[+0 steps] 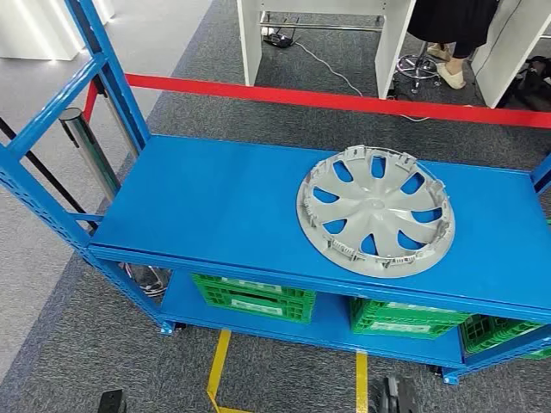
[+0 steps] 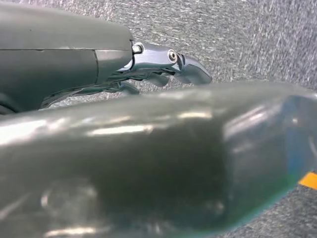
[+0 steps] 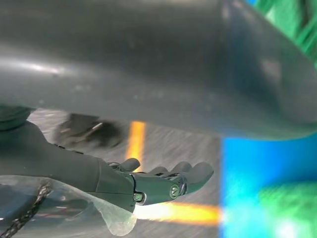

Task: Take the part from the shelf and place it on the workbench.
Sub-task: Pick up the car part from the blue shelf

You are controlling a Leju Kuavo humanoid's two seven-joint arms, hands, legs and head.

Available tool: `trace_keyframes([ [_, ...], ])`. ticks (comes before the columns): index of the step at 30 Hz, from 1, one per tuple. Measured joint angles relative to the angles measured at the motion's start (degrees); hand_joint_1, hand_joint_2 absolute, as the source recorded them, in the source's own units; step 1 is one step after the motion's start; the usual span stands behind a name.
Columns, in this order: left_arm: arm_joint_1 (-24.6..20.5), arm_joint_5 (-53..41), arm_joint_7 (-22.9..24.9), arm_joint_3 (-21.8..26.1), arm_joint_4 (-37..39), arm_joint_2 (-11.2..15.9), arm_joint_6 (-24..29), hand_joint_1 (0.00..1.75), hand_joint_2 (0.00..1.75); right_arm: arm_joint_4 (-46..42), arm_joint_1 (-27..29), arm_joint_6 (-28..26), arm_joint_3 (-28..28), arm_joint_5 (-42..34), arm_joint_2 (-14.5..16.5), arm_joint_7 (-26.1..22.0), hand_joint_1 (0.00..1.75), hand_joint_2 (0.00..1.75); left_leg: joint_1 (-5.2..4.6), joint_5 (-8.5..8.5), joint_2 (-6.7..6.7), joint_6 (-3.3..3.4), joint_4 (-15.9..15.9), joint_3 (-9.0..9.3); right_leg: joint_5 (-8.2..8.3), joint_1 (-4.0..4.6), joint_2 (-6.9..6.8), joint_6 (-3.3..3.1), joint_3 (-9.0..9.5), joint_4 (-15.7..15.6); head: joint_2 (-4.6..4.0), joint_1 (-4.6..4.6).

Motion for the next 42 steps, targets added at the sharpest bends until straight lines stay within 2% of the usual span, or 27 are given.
trace_keyframes([
  [4,0.0,-0.9,0.1,0.0,0.1,0.1,-0.4,0.00,0.00,-0.9,-1.5,1.3,3.9,2.3,2.2,-3.4,0.00,0.00,0.01,0.05,0.01,-0.03,0.0,0.00,0.03,0.01,-0.02,0.00,0.00,0.0,0.00,0.00],
  [9,-0.2,-2.9,0.8,0.0,0.2,0.1,-1.1,0.00,0.00,-4.6,-1.6,4.5,12.6,3.9,5.6,-6.6,0.00,0.00,0.02,0.06,0.02,-0.04,0.0,-0.01,0.04,0.02,-0.02,-0.01,-0.01,0.0,0.00,0.00],
  [12,-0.6,-4.2,1.8,-0.3,0.3,0.1,-1.6,0.00,0.00,-10.1,-0.2,7.7,21.6,0.7,6.4,-5.9,0.00,0.00,0.02,0.06,0.02,-0.04,0.0,-0.04,0.04,0.01,-0.01,-0.01,-0.03,0.1,0.00,0.01],
  [16,-1.5,-5.0,2.3,-0.8,0.3,0.1,-1.8,0.00,0.00,-16.5,0.3,9.1,35.1,-6.3,6.6,-4.5,0.00,0.00,0.01,0.06,0.11,-0.04,0.0,-0.04,0.05,-0.01,0.08,0.00,-0.04,0.1,0.00,0.02],
  [21,-1.9,-5.8,2.8,-1.5,0.4,0.1,-1.9,0.00,0.00,-20.0,-0.4,8.6,46.2,-12.3,6.4,-4.2,0.00,0.00,0.01,0.06,0.14,-0.04,0.0,-0.04,0.11,-0.02,0.12,0.06,-0.05,0.1,0.00,0.01],
  [27,-2.1,-6.0,3.2,-1.8,0.4,0.1,-2.0,0.00,0.00,-22.4,-1.7,7.7,55.9,-15.5,6.0,-4.3,0.00,0.00,0.01,0.06,0.15,-0.04,0.0,-0.05,0.11,-0.01,0.12,0.06,-0.07,0.1,0.00,0.01],
  [29,-2.1,-6.0,3.2,-1.8,0.4,0.1,-2.0,0.00,0.00,-24.0,-2.0,4.4,58.8,-15.1,5.8,-4.5,0.00,0.00,0.01,0.06,0.15,-0.04,0.0,-0.05,0.11,-0.01,0.12,0.06,-0.07,0.1,0.00,0.01],
  [30,-2.1,-5.8,3.2,-1.8,0.4,0.1,-2.0,0.00,0.00,-25.2,-2.1,1.0,60.4,-14.2,5.6,-4.4,0.00,0.00,0.01,0.06,0.15,-0.04,0.0,-0.06,0.11,-0.01,0.13,0.06,-0.07,0.1,0.00,0.01],
  [34,-1.9,-5.0,2.8,-1.8,0.4,0.1,-1.7,0.00,0.00,-30.8,-2.6,-14.1,66.6,-9.2,4.7,-2.7,0.00,1.75,0.01,0.06,0.15,-0.04,0.0,-0.06,0.11,-0.01,0.13,0.06,-0.08,0.1,0.00,0.02],
  [39,-1.4,-4.5,2.0,-1.5,0.5,0.1,-1.2,0.00,0.00,-38.3,-2.5,-31.9,72.6,-2.2,2.6,-0.3,0.00,1.75,0.01,0.06,0.16,-0.04,0.0,-0.08,0.11,-0.02,0.12,0.06,-0.09,0.1,0.00,0.02],
  [42,-1.1,-4.4,1.9,-1.3,0.6,0.1,-1.0,0.00,0.00,-42.2,-2.6,-37.4,75.2,0.1,1.1,0.6,0.00,1.75,0.01,0.05,0.16,-0.04,0.0,-0.09,0.11,-0.02,0.13,0.06,-0.10,0.1,0.00,0.02],
])
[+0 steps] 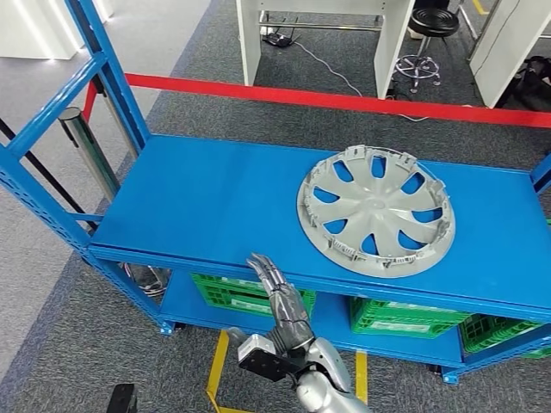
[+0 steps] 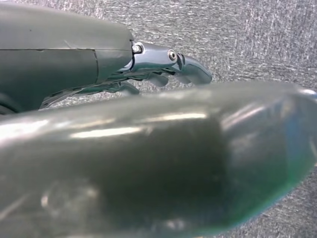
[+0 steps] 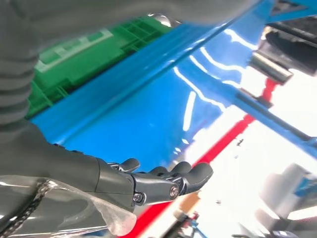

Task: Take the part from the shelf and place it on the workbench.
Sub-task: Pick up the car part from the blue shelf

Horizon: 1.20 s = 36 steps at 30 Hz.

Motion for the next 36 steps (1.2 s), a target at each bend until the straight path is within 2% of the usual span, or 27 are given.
trace_keyframes([
  [3,0.1,0.1,0.0,0.1,0.0,0.0,0.0,0.00,0.00,-2.3,0.1,-1.0,1.5,0.9,-0.9,0.3,0.00,1.75,0.00,0.00,0.00,0.00,0.0,-0.01,0.00,0.00,-0.02,0.00,-0.01,0.0,0.00,-0.01],
  [5,0.1,0.3,-0.1,0.1,0.1,0.0,0.1,0.00,0.00,-3.5,0.2,-3.8,2.0,3.2,-1.3,0.9,0.00,1.75,0.00,0.00,0.00,0.00,0.0,-0.01,0.00,0.00,-0.02,0.00,-0.01,0.0,0.00,0.00],
  [8,0.2,0.4,-0.2,0.3,0.1,0.0,0.4,0.00,0.00,-5.8,0.5,-10.6,2.4,11.8,-2.2,4.3,0.00,1.75,0.00,0.00,0.00,0.00,0.0,-0.01,0.00,0.00,-0.01,0.00,-0.02,0.0,0.00,0.00],
  [10,0.3,0.4,-0.4,0.6,0.1,0.0,0.5,0.00,0.00,-8.2,1.3,-12.5,1.9,20.4,-2.6,7.4,0.00,1.75,0.00,0.00,0.00,0.00,0.0,-0.02,0.00,0.00,-0.01,0.00,-0.03,0.0,0.00,0.00],
  [13,0.4,0.5,-0.5,1.1,0.1,0.0,0.6,0.00,0.00,-11.4,2.7,-12.8,0.4,28.3,-3.0,9.5,0.00,1.75,0.00,0.00,-0.01,0.00,0.0,-0.04,0.00,0.01,-0.02,0.00,-0.04,0.0,0.00,0.01],
  [21,0.4,0.6,-0.6,1.5,0.1,-0.1,0.7,0.00,0.00,-15.0,4.0,-12.8,-1.4,29.7,-3.6,10.2,0.00,1.75,0.00,0.00,0.00,0.00,0.0,-0.06,0.00,0.00,-0.01,0.00,-0.06,0.0,0.00,-0.01],
  [24,0.4,0.6,-0.6,1.6,0.2,-0.1,0.7,0.00,0.00,-16.5,4.9,-12.8,-2.6,35.6,-3.7,11.3,0.00,1.75,0.00,0.00,-0.01,0.00,0.0,-0.06,0.00,0.00,-0.03,0.00,-0.06,0.0,0.00,-0.01],
  [27,0.5,0.4,-0.4,1.6,0.2,-0.2,0.8,0.00,0.00,-19.9,7.0,-12.8,-5.9,50.1,-3.8,17.2,0.00,1.75,-0.01,0.00,-0.02,0.00,0.0,-0.10,0.00,0.00,-0.06,0.00,-0.08,0.0,0.00,0.00],
  [29,0.5,0.3,-0.3,1.6,0.2,-0.3,0.8,0.00,0.00,-22.1,7.0,-12.8,-7.1,56.1,-5.2,26.0,0.00,1.75,-0.01,0.00,-0.01,0.00,0.0,-0.12,0.00,-0.02,-0.03,0.01,-0.10,0.0,0.00,-0.02],
  [31,0.4,0.2,-0.2,1.6,0.2,-0.4,0.8,0.00,0.00,-23.2,6.2,-12.8,-7.2,58.0,-6.8,32.7,0.00,1.75,-0.01,0.00,-0.01,0.00,0.0,-0.13,0.01,-0.04,-0.03,0.02,-0.10,0.0,0.00,-0.02],
  [36,0.4,0.2,-0.1,1.6,0.2,-0.4,0.8,0.00,0.00,-23.5,5.5,-12.8,-7.1,58.3,-7.8,36.1,0.00,1.75,-0.02,0.00,-0.01,0.00,0.0,-0.14,0.03,-0.04,-0.03,0.04,-0.10,0.0,0.00,-0.01],
])
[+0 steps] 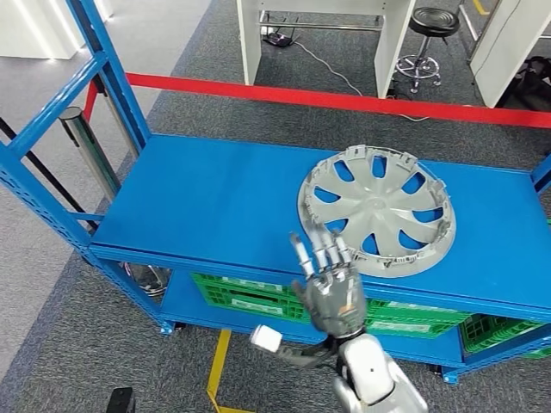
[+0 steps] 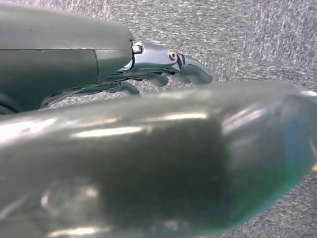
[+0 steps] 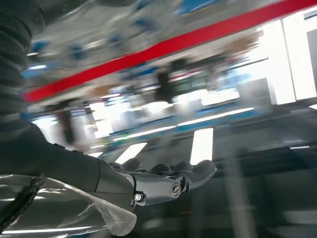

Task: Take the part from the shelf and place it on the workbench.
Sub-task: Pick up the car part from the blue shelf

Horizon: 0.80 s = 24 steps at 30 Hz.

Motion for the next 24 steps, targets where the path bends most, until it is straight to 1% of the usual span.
trace_keyframes([
  [1,0.0,0.0,0.0,0.0,0.0,0.0,0.0,0.00,0.00,-0.1,-0.4,0.0,0.2,0.1,-0.6,2.0,0.00,1.75,0.00,0.00,0.00,0.00,0.0,-0.01,0.01,0.00,0.00,0.01,0.00,0.0,0.00,0.00],
  [2,0.0,0.0,0.1,0.0,0.0,0.0,0.0,0.00,0.00,-0.3,-1.6,0.0,0.9,0.3,-2.0,6.3,0.00,1.75,0.00,0.01,0.00,0.01,0.0,-0.03,0.04,-0.01,0.02,0.06,0.00,0.0,0.00,0.01],
  [3,0.0,-0.1,0.1,0.0,0.0,-0.1,0.0,0.00,0.00,-0.4,-4.1,0.0,3.3,0.5,-4.8,14.3,0.00,1.75,0.00,0.02,0.02,0.02,0.1,-0.05,0.09,-0.01,0.05,0.10,-0.01,0.0,0.00,0.01],
  [5,0.0,-0.4,0.2,0.2,0.0,-0.1,-0.2,0.00,0.00,-0.2,-9.0,0.0,10.1,0.9,-12.2,29.5,0.00,1.75,-0.02,0.06,0.00,0.09,0.2,-0.12,0.17,-0.01,-0.01,0.18,-0.04,0.0,0.00,0.01],
  [6,0.0,-0.5,0.2,0.3,0.0,-0.1,-0.2,0.00,0.00,-0.1,-10.6,0.0,12.9,1.0,-15.3,34.3,0.00,1.75,-0.03,0.08,-0.01,0.12,0.2,-0.15,0.18,-0.01,-0.05,0.18,-0.05,0.0,0.00,0.01],
  [7,0.0,-0.5,0.2,0.4,0.0,-0.1,-0.3,0.00,0.00,0.0,-10.9,0.0,14.0,1.0,-17.3,35.4,0.00,1.75,-0.04,0.09,-0.04,0.13,0.2,-0.17,0.18,-0.01,-0.09,0.18,-0.06,0.0,0.00,0.01],
  [9,0.0,-0.5,0.3,0.6,0.0,-0.1,-0.5,0.00,0.00,0.0,-10.2,0.0,13.8,1.0,-19.0,35.0,0.00,1.75,-0.04,0.08,-0.04,0.13,0.2,-0.20,0.17,-0.01,-0.08,0.18,-0.08,0.0,0.00,0.03],
  [11,0.1,-0.5,0.3,0.8,0.0,-0.1,-0.6,0.00,0.00,0.0,-8.9,0.0,12.7,1.0,-20.0,33.8,0.00,1.75,-0.04,0.07,-0.03,0.14,0.2,-0.24,0.17,-0.02,-0.04,0.18,-0.12,0.0,0.00,0.02],
  [19,0.1,-0.6,0.3,1.0,0.0,-0.1,-0.6,0.00,0.00,0.0,-6.0,0.0,9.3,1.0,-21.0,31.0,0.00,1.75,-0.06,0.07,-0.01,0.16,0.2,-0.27,0.17,-0.01,-0.02,0.18,-0.19,0.0,0.00,0.01],
  [20,0.1,-0.6,0.3,1.0,0.0,-0.1,-0.6,0.00,0.00,0.0,-5.5,0.0,8.8,1.0,-20.9,29.5,0.00,1.75,-0.06,0.07,-0.01,0.16,0.2,-0.27,0.17,-0.01,-0.03,0.18,-0.18,0.0,0.00,0.00],
  [21,0.1,-0.7,0.3,1.0,0.0,-0.2,-0.7,0.00,0.00,0.0,-4.8,0.0,7.7,0.5,-20.6,26.7,0.00,1.75,-0.06,0.07,-0.02,0.16,0.2,-0.28,0.17,-0.01,-0.06,0.18,-0.17,0.0,0.00,0.01],
  [22,0.1,-0.8,0.3,1.0,0.0,-0.2,-0.7,0.00,0.00,0.1,-3.8,0.0,6.1,-0.7,-19.9,22.6,0.00,1.75,-0.06,0.07,-0.03,0.16,0.2,-0.29,0.17,-0.01,-0.08,0.18,-0.17,0.0,0.00,0.01],
  [24,0.1,-0.9,0.3,1.0,0.0,-0.2,-0.9,0.00,0.00,0.7,-1.6,0.0,1.6,-6.5,-17.8,11.3,0.00,1.75,-0.05,0.08,-0.03,0.15,0.2,-0.33,0.17,0.00,-0.06,0.18,-0.19,0.0,0.00,0.02],
])
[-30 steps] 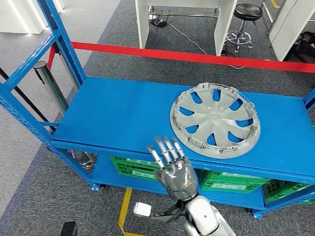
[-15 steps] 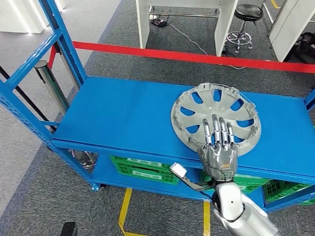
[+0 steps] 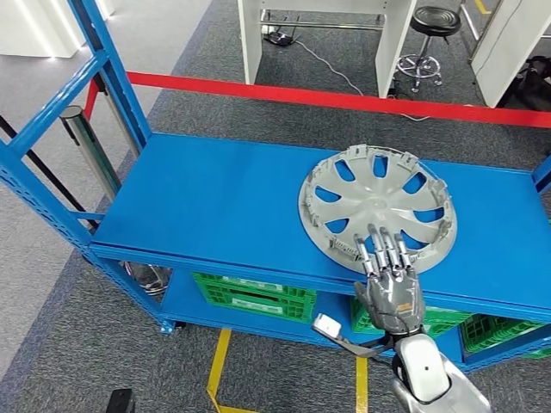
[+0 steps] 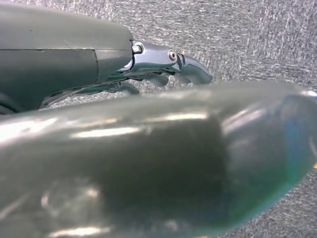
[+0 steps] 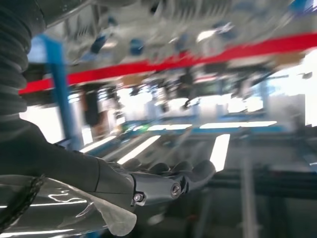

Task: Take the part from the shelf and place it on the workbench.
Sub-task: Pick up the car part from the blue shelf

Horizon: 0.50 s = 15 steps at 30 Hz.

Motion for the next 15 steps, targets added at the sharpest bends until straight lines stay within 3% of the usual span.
trace_keyframes([
  [2,0.0,-0.1,0.0,0.0,0.0,0.0,-0.3,0.00,0.00,1.4,1.2,0.3,-4.4,-8.8,2.2,-9.5,0.00,1.75,0.00,0.00,0.02,0.00,0.0,-0.02,0.00,0.00,0.05,0.00,-0.04,0.0,0.00,-0.02],
  [5,0.0,-0.4,-0.1,0.0,0.0,0.0,-0.7,0.00,0.00,4.0,1.5,1.8,-9.1,-19.4,4.8,-17.0,0.00,1.75,0.00,0.01,0.02,0.00,0.0,-0.02,0.00,-0.01,0.02,0.00,-0.05,0.0,0.00,-0.01],
  [10,0.0,-0.6,-0.1,0.1,0.0,0.2,-1.2,0.00,0.00,6.8,1.5,8.3,-13.8,-33.3,7.5,-24.4,0.00,1.75,-0.01,0.02,0.02,0.00,0.0,-0.03,0.01,-0.02,0.03,0.01,-0.04,0.0,0.00,-0.01],
  [15,0.0,-0.7,-0.1,0.2,0.0,0.5,-1.4,0.00,0.00,7.9,1.5,9.9,-15.7,-35.8,8.8,-25.8,0.00,1.75,-0.01,0.02,0.02,0.01,0.0,-0.03,0.01,-0.03,0.02,0.00,-0.04,0.0,0.00,-0.01],
])
